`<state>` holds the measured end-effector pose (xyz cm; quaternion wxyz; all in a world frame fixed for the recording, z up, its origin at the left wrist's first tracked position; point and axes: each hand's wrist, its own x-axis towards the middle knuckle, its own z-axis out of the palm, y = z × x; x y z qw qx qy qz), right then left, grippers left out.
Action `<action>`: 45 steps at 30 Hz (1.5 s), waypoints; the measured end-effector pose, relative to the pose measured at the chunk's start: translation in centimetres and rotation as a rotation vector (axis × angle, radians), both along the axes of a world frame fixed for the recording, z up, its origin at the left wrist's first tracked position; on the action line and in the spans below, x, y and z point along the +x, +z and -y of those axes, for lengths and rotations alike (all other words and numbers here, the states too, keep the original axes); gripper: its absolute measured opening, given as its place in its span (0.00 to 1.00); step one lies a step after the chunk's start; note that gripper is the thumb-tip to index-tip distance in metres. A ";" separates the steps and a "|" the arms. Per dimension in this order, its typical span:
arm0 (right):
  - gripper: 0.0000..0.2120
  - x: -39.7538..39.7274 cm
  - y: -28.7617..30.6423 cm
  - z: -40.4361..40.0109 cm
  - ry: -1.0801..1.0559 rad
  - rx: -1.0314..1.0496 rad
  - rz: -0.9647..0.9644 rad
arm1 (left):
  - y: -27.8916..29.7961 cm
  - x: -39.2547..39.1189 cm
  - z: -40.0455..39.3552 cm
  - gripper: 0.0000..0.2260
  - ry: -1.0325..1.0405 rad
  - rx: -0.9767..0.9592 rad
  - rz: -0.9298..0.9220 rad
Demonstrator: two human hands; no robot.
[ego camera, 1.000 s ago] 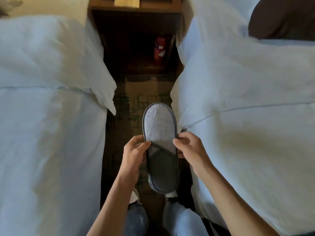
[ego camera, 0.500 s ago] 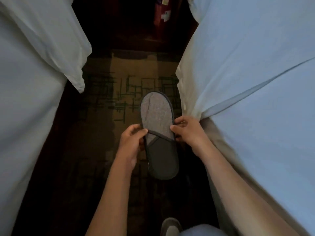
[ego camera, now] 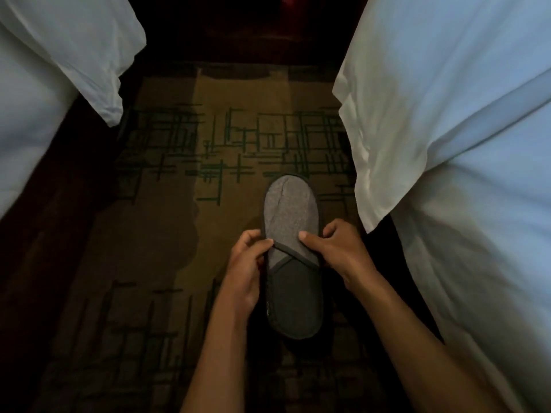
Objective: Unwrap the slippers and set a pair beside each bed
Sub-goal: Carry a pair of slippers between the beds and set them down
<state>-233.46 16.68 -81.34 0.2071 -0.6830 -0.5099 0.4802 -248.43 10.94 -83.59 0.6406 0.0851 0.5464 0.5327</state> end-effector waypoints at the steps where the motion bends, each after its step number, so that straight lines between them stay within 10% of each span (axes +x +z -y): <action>1: 0.21 -0.2 -0.1 0.1 0.010 -0.018 0.012 | -0.1 -0.2 0.3 0.06 -0.025 0.009 0.029; 5: 0.21 -1.0 -0.4 0.2 0.018 -0.124 -0.065 | -0.5 -0.5 1.1 0.03 0.003 0.023 0.134; 8: 0.19 -1.1 -0.9 0.1 0.005 -0.248 -0.233 | -1.5 -0.6 1.6 0.24 0.101 -0.024 0.392; 13: 0.18 -1.2 -2.0 0.4 0.046 -0.415 -0.432 | -2.0 0.8 2.4 0.19 0.029 0.023 0.522; 17: 0.12 -1.1 -2.3 0.2 0.109 -0.493 -0.468 | -2.4 1.1 3.1 0.37 0.070 0.096 0.532; 29: 0.13 -2.3 -2.1 -1.9 0.275 -0.397 -0.457 | -4.1 0.4 3.8 0.20 0.192 -0.007 0.322; 37: 0.09 -3.6 -2.8 -9.2 0.423 -0.023 -0.045 | -4.8 2.5 7.8 0.02 0.657 -0.268 0.153; 45: 0.18 -8.6 -5.0 -9.9 0.839 0.105 0.335 | -5.5 5.5 9.2 0.02 0.655 -0.516 -0.090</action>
